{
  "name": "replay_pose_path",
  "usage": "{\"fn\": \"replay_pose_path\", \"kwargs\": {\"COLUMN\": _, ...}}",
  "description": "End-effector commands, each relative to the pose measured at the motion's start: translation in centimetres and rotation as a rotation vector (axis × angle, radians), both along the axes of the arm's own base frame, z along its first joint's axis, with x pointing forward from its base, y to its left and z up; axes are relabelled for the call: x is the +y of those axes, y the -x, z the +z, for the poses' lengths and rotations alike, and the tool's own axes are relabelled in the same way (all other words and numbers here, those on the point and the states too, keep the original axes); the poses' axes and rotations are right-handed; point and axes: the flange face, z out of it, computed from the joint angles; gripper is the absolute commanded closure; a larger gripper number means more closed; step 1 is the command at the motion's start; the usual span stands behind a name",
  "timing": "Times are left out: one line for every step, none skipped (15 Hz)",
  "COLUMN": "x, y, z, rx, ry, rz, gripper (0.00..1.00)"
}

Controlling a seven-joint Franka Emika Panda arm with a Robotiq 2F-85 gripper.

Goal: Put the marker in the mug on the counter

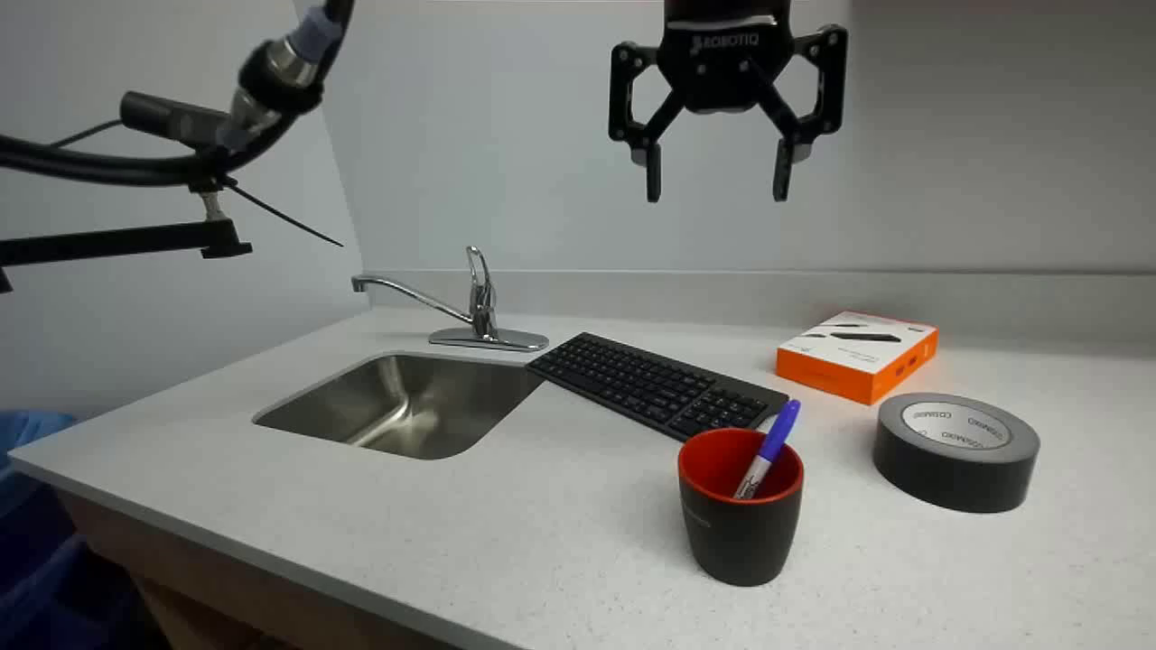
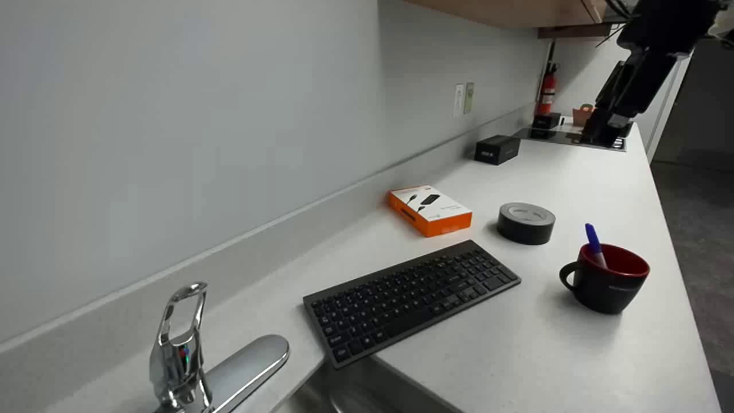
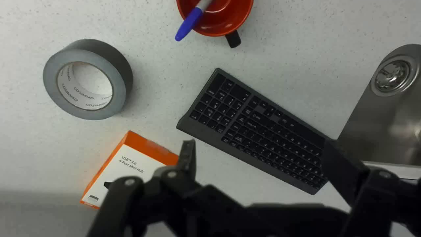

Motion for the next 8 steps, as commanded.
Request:
{"fn": "replay_pose_path", "kwargs": {"x": 0.0, "y": 0.0, "z": 0.0, "rx": 0.002, "ry": -0.001, "rz": 0.0, "gripper": 0.0}}
{"fn": "replay_pose_path", "kwargs": {"x": 0.1, "y": 0.1, "z": -0.3, "rx": -0.012, "ry": 0.017, "rz": 0.001, "gripper": 0.0}}
{"fn": "replay_pose_path", "kwargs": {"x": 0.1, "y": 0.4, "z": -0.6, "rx": -0.023, "ry": 0.027, "rz": 0.001, "gripper": 0.0}}
{"fn": "replay_pose_path", "kwargs": {"x": 0.0, "y": 1.0, "z": -1.1, "rx": -0.034, "ry": 0.037, "rz": 0.001, "gripper": 0.0}}
{"fn": "replay_pose_path", "kwargs": {"x": -0.1, "y": 1.4, "z": -1.7, "rx": -0.041, "ry": 0.045, "rz": -0.003, "gripper": 0.0}}
{"fn": "replay_pose_path", "kwargs": {"x": -0.2, "y": 2.0, "z": -2.6, "rx": -0.051, "ry": 0.044, "rz": -0.013, "gripper": 0.0}}
{"fn": "replay_pose_path", "kwargs": {"x": -0.4, "y": 2.6, "z": -3.6, "rx": -0.071, "ry": 0.038, "rz": -0.035, "gripper": 0.0}}
{"fn": "replay_pose_path", "kwargs": {"x": -0.5, "y": 3.1, "z": -4.5, "rx": -0.076, "ry": 0.033, "rz": -0.049, "gripper": 0.0}}
